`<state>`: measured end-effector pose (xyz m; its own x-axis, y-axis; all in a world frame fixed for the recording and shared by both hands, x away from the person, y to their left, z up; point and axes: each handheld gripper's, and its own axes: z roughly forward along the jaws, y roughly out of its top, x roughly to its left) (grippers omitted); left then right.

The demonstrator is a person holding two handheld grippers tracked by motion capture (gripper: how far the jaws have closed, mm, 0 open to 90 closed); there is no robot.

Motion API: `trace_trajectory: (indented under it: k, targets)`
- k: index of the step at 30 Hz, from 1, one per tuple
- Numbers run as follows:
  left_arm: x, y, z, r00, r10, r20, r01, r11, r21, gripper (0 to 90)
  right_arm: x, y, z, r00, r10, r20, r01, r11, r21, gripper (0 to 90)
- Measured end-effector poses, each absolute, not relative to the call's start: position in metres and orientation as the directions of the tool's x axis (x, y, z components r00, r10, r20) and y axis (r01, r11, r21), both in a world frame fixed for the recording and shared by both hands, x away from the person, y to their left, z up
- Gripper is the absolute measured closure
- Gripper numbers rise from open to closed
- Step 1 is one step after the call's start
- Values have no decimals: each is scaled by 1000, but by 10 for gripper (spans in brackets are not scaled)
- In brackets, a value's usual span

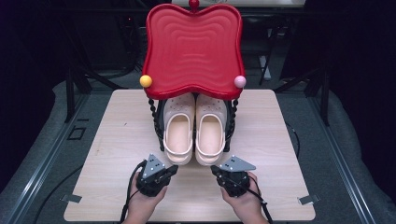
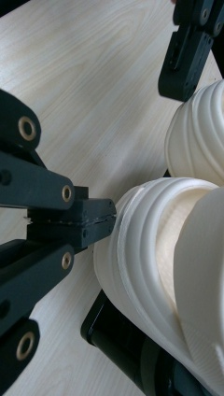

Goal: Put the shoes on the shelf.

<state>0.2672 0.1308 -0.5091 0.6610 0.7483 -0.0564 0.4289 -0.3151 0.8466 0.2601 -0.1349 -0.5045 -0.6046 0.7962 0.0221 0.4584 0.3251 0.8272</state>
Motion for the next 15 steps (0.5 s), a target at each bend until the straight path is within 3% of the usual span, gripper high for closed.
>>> trace_trajectory:
  k: [15]
  targets:
    - [293, 135, -491, 637, 771, -18, 419, -327, 847, 900, 285, -135, -490, -572, 819, -46, 438, 352, 827, 900]
